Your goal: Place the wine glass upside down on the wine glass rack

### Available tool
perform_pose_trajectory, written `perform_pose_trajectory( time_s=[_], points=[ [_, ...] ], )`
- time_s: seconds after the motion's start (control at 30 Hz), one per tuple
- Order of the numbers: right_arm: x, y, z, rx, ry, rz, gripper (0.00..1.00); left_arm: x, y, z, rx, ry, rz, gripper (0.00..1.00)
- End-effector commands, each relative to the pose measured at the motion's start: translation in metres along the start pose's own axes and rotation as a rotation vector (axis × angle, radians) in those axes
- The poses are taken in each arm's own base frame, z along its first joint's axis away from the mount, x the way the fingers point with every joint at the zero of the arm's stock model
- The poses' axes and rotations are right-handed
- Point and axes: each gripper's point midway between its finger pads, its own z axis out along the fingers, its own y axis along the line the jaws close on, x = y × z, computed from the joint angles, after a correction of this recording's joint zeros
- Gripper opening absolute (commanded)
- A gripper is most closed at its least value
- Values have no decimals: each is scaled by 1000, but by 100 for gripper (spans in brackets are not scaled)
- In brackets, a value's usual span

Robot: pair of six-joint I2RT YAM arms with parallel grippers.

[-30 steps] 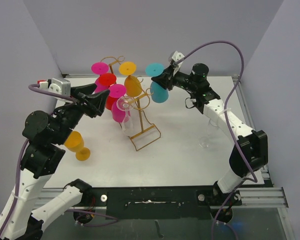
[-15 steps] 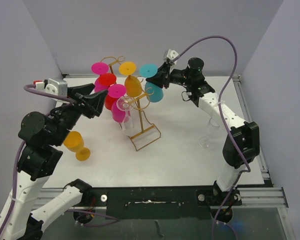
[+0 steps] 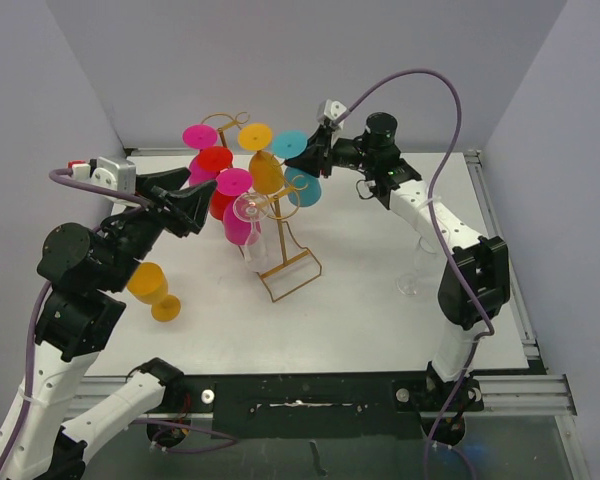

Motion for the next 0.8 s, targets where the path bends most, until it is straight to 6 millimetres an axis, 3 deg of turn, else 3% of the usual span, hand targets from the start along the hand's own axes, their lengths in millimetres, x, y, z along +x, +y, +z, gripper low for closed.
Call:
perform_pose_trajectory(
  time_s=[0.0, 0.77],
  points=[
    [-21, 0, 5, -28, -37, -60, 0, -24, -7, -4, 26, -56, 9, 55],
    [-10, 12, 23, -76, -31, -49, 0, -27, -6, -7, 18, -57, 16, 55]
  ],
)
